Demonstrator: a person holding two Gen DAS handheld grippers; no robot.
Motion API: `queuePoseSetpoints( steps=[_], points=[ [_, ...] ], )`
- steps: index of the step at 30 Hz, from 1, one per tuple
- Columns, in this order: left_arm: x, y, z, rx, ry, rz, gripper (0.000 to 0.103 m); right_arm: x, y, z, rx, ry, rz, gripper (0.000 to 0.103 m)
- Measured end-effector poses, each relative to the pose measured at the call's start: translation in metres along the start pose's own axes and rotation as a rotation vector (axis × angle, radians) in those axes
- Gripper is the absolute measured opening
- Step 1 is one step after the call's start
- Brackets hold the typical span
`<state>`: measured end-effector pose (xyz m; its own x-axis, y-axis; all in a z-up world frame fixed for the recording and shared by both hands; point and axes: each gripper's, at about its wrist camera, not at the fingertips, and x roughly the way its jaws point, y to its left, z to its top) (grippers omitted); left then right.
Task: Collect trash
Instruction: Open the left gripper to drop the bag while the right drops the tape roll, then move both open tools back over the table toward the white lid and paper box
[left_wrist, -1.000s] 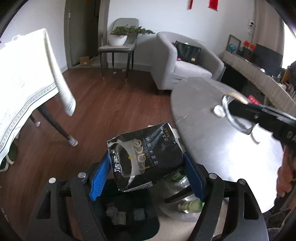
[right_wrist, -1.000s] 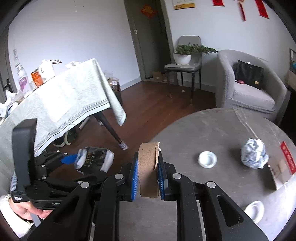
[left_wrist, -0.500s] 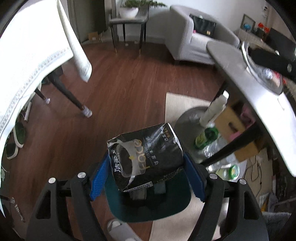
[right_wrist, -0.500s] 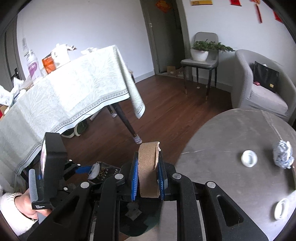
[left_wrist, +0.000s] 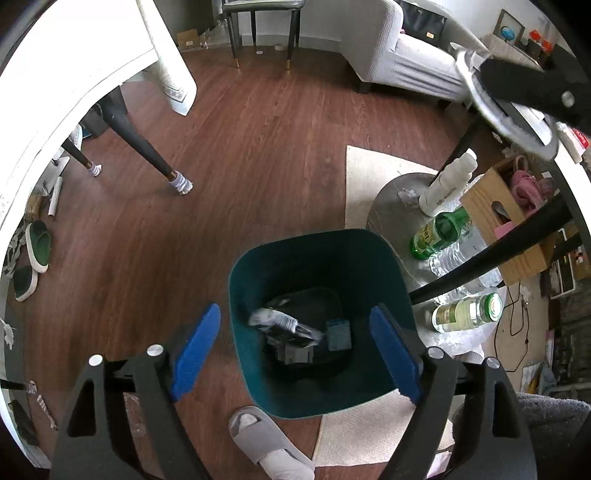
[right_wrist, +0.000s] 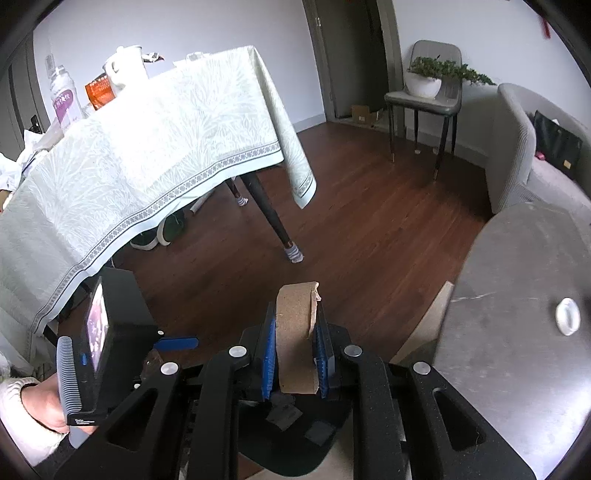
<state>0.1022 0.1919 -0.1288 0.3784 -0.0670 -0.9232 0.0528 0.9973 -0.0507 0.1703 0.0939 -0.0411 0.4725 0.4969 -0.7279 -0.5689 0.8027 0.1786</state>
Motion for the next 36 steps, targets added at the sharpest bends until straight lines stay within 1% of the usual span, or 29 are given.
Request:
queuePoseSetpoints(
  steps=[4,8,11,17,20,23,24,26,27,28,32,33,34,35,36],
  points=[
    [-0.006,0.009,-0.002,-0.011,-0.019,-0.01,0.086,0.018,0.008,-0.002,-0.008,0.044,0.004,0.018],
    [-0.018,0.017,-0.002,-0.027,-0.058,-0.015,0.084,0.036,0.016,-0.006,-0.016,0.084,0.007,0.018],
    [-0.03,0.025,-0.001,-0.048,-0.106,-0.02,0.082,0.049,0.022,-0.01,-0.026,0.117,0.009,0.018],
    [-0.055,0.036,0.002,-0.083,-0.2,-0.042,0.075,0.076,0.032,-0.021,-0.042,0.19,0.001,0.018],
    [-0.065,0.038,0.003,-0.093,-0.235,-0.055,0.07,0.089,0.034,-0.03,-0.042,0.227,0.0,0.018],
    [-0.076,0.041,0.006,-0.11,-0.266,-0.071,0.063,0.102,0.035,-0.039,-0.028,0.269,0.019,0.018],
    [-0.079,0.042,0.007,-0.113,-0.275,-0.075,0.059,0.105,0.038,-0.042,-0.026,0.279,0.024,0.018],
    [-0.086,0.041,0.008,-0.117,-0.295,-0.082,0.054,0.114,0.041,-0.049,-0.032,0.311,0.03,0.018],
    [-0.089,0.04,0.009,-0.119,-0.305,-0.087,0.05,0.117,0.042,-0.051,-0.036,0.322,0.029,0.018],
    [-0.092,0.04,0.009,-0.12,-0.313,-0.092,0.048,0.12,0.043,-0.056,-0.041,0.342,0.032,0.018],
    [-0.103,0.035,0.011,-0.112,-0.352,-0.104,0.047,0.13,0.047,-0.069,-0.06,0.415,0.03,0.019],
    [-0.106,0.033,0.011,-0.109,-0.36,-0.103,0.047,0.133,0.048,-0.074,-0.06,0.446,0.04,0.023],
    [-0.107,0.033,0.012,-0.106,-0.364,-0.103,0.047,0.132,0.048,-0.078,-0.065,0.463,0.047,0.033],
    [-0.108,0.031,0.013,-0.104,-0.369,-0.101,0.047,0.133,0.049,-0.08,-0.071,0.475,0.045,0.039],
    [-0.11,0.03,0.013,-0.101,-0.374,-0.099,0.046,0.132,0.05,-0.084,-0.077,0.487,0.04,0.048]
  ],
)
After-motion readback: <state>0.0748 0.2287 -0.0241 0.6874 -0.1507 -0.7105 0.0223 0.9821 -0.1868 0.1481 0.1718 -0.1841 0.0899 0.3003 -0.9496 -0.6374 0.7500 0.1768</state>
